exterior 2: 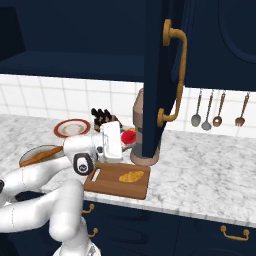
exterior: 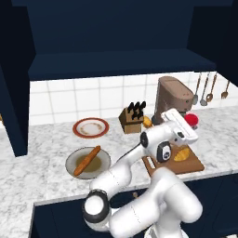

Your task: From the different types of pastries on the counter, select a croissant and place it on the cutting board. Then retrieve a jar of jam from the cabinet and place it alongside the croissant on the cutting board.

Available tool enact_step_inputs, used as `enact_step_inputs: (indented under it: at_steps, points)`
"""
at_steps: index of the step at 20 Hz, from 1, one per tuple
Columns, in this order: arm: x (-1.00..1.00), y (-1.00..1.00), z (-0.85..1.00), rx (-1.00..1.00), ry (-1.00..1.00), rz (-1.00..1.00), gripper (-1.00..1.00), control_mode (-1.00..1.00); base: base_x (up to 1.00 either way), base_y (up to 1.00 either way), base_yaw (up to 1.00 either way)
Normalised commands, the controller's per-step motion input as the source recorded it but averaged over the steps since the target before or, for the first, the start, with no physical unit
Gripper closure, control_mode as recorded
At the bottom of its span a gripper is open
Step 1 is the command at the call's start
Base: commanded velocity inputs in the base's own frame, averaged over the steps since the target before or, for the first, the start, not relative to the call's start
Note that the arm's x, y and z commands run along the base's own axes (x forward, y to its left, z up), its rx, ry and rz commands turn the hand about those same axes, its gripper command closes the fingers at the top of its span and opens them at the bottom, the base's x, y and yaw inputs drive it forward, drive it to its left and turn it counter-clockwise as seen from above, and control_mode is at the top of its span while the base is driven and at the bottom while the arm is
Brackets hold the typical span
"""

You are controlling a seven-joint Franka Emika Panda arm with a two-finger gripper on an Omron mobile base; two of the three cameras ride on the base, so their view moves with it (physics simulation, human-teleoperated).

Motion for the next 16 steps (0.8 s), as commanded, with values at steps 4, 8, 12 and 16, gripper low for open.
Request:
enact_step_inputs:
  at_steps: [4,8,12,16]
  points:
    - [-0.91,1.00,-0.14,0.24,0.09,-0.07,1.00,-1.00,0.00,0.00,0.00]
    - [-0.39,0.71,-0.89,0.16,0.01,-0.28,1.00,-1.00,0.00,0.00,0.00]
    - [-0.12,0.49,-0.56,0.13,0.14,-0.48,1.00,-1.00,0.00,0.00,0.00]
    - [0.04,0.28,-0.06,0.00,0.16,-0.42,1.00,-1.00,0.00,0.00,0.00]
